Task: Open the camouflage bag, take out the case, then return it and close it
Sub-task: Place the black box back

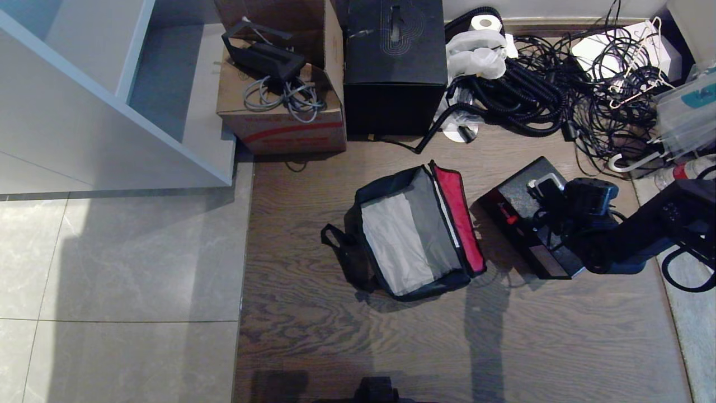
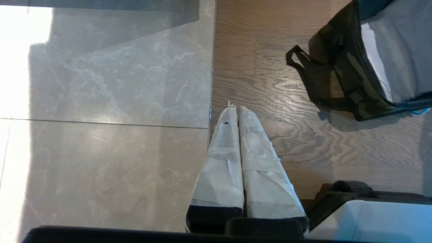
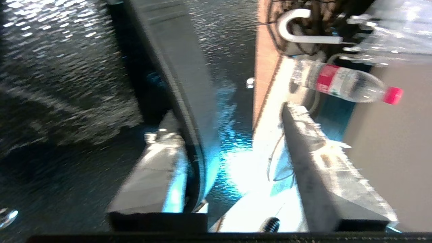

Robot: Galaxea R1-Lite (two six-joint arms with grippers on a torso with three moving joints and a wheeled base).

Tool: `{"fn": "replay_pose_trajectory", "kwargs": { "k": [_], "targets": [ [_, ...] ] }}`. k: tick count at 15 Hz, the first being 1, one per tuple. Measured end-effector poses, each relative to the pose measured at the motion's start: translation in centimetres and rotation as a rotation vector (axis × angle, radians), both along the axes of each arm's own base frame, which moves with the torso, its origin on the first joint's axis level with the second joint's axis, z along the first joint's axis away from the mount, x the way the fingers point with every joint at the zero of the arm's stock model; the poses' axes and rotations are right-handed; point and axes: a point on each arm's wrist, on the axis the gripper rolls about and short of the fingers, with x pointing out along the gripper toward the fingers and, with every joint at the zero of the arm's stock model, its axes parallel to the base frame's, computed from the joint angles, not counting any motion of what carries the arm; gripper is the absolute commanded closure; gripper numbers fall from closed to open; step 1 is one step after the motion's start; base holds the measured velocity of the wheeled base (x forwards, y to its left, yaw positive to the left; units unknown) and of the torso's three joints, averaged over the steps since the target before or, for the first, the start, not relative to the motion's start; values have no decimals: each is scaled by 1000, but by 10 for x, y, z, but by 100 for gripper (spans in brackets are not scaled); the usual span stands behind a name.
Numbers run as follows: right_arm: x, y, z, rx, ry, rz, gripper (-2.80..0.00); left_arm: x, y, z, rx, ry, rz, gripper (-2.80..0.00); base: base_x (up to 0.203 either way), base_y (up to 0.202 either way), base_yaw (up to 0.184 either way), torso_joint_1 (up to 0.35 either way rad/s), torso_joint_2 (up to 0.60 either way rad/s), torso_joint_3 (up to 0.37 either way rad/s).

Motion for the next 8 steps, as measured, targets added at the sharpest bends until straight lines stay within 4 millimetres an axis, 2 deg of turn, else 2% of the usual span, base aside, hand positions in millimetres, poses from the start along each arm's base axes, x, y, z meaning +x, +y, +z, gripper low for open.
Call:
{"fn": "replay_pose_trajectory", "kwargs": {
  "k": [8],
  "targets": [
    [14,-6,3,-40,-76,-13,-280,0,0,0,0,-1,0,0,0,0,0,0,0,0]
  ]
}}
